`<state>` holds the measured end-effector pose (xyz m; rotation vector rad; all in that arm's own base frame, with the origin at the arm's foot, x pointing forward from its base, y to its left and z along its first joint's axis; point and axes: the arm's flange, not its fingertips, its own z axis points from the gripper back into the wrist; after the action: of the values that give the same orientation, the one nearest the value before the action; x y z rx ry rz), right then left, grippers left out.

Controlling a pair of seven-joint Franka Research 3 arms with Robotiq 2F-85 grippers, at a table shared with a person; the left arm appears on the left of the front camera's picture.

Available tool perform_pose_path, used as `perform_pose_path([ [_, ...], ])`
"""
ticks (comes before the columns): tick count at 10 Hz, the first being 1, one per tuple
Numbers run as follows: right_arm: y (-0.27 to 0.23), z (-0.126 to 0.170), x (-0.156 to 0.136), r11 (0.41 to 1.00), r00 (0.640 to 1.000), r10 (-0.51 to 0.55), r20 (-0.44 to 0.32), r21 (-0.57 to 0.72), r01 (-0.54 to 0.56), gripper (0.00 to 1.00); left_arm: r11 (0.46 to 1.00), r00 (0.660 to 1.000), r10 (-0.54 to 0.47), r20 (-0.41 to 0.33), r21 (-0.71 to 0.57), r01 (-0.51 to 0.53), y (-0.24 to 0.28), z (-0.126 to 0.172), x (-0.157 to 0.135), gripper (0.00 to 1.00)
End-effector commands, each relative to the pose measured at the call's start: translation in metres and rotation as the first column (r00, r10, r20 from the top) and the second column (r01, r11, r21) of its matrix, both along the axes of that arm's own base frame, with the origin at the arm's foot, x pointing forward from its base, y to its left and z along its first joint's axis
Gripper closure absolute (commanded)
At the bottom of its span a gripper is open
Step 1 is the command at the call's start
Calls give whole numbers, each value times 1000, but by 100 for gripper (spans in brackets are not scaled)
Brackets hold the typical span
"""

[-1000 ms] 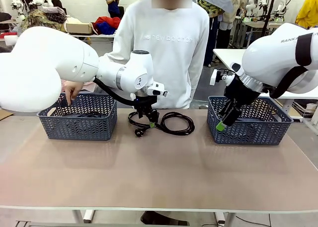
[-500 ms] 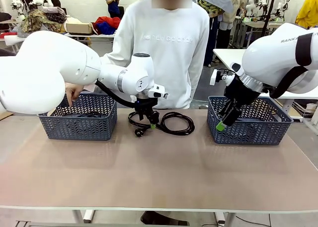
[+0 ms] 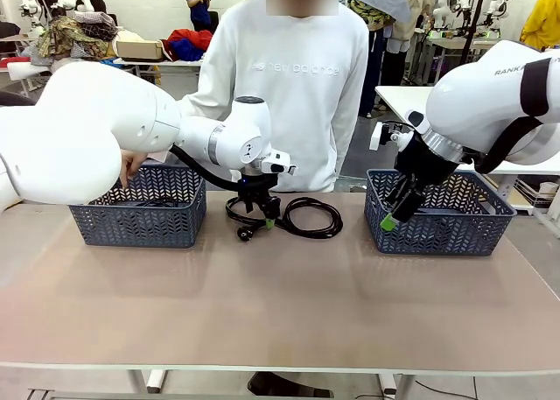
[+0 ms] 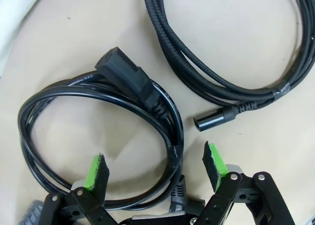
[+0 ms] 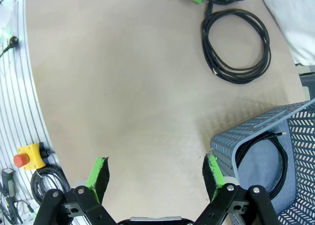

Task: Organize the cables according to human instructions.
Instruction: Pick up a bundle of cables and place it in the basket indicated by the human.

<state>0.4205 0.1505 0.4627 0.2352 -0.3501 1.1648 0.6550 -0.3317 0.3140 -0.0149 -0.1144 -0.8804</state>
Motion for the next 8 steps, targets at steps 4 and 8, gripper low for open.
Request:
perform_pose_path([
  [4, 0, 1, 0, 1000, 1000, -13, 0, -3, 13, 0, 997, 999, 42, 27, 59, -43, -3, 0, 11, 0],
  [8, 0, 1, 0, 1000, 1000, -13, 0, -3, 13, 0, 997, 999, 39, 30, 59, -41, -2, -1, 14, 16],
])
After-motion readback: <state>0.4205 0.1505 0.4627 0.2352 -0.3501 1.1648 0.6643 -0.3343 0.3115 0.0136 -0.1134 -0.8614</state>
